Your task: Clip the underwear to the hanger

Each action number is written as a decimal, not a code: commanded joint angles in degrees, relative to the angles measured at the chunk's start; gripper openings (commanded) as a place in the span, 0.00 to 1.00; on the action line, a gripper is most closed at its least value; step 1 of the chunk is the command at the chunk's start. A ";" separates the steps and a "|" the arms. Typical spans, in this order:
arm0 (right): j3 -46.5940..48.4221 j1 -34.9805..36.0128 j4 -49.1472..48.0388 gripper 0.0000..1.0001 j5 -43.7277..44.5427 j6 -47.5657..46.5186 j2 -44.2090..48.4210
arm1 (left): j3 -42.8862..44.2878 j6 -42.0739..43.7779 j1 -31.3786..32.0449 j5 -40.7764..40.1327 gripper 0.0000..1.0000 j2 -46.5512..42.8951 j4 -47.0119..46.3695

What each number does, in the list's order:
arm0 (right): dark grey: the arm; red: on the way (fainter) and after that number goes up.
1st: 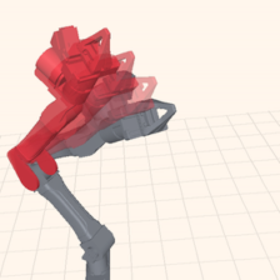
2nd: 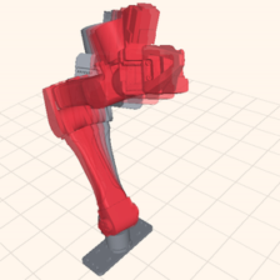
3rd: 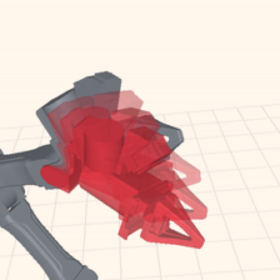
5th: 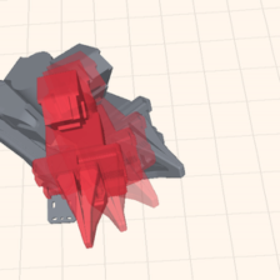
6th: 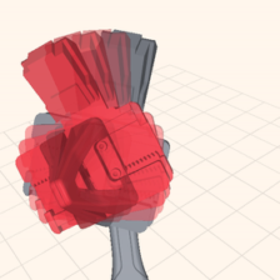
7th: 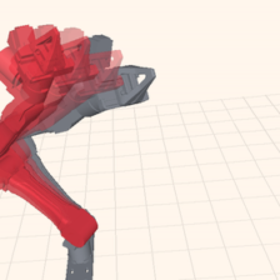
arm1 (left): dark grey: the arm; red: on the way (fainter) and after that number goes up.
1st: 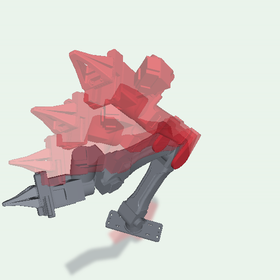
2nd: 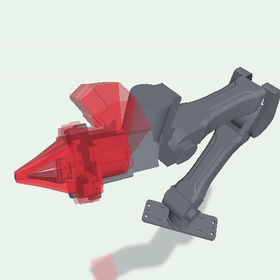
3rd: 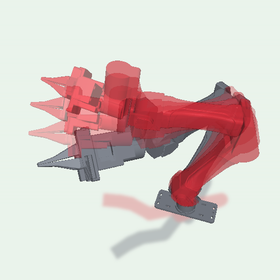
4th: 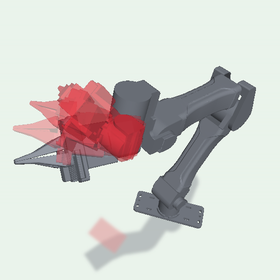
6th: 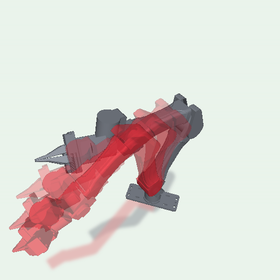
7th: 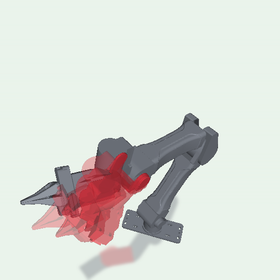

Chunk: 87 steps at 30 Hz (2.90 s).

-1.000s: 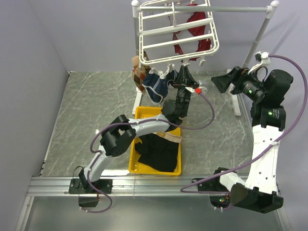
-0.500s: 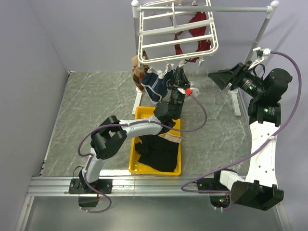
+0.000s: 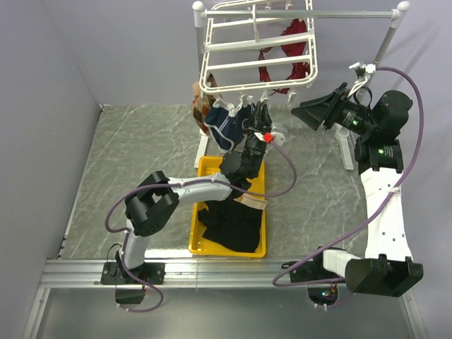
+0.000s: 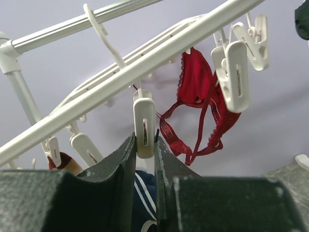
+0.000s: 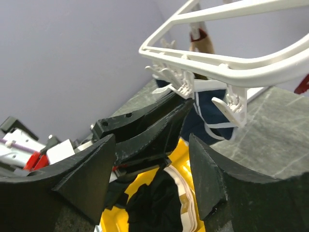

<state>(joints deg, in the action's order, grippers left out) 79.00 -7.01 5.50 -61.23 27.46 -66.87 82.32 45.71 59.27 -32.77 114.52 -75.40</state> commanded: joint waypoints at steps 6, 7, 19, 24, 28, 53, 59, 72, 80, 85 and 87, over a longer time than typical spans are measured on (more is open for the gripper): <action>1.68 2.60 -1.10 0.59 1.81 -1.53 -0.10 | -3.31 -6.24 -0.11 1.22 0.02 -6.41 -24.29; 1.68 2.96 -1.19 0.58 2.43 -1.36 -0.28 | -3.57 -6.77 -0.20 1.31 0.02 -6.59 -23.66; 3.53 6.65 -6.82 0.57 1.63 5.51 -2.21 | -4.98 -14.50 -0.29 4.38 0.07 -9.48 -16.90; 3.00 8.58 -5.94 0.56 3.22 3.12 -3.09 | -6.83 -18.55 -0.29 6.14 0.07 -11.51 -12.25; 3.79 10.25 -7.85 0.56 1.03 4.96 -2.39 | -6.48 -21.71 -0.64 6.67 0.07 -12.74 -7.76; 0.55 13.77 -17.63 0.72 4.54 -4.58 -6.09 | -8.32 -24.80 -1.08 13.26 0.06 -12.65 -3.18; -3.33 13.86 -20.95 0.72 5.51 -9.89 0.51 | -10.08 -23.83 -1.08 15.28 0.06 -12.39 -6.52; -11.50 14.65 -36.25 0.64 3.84 -2.76 0.78 | -12.45 -21.81 -1.35 18.62 0.07 -13.18 -9.85; -21.16 14.56 -45.30 0.64 8.14 -8.30 2.89 | -12.45 -20.84 -1.87 19.41 0.07 -12.04 -11.97; -22.67 14.48 -54.80 0.64 10.60 -6.81 1.22 | -12.89 -20.05 -2.14 20.90 0.07 -11.25 -14.07; -21.70 14.56 -56.02 0.63 10.69 -4.98 0.52 | -13.59 -19.53 -2.22 22.65 0.07 -11.16 -15.74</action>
<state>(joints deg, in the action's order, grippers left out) 56.10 7.27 -42.02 -52.51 21.15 -66.28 69.63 25.34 56.60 -15.42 103.96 -75.64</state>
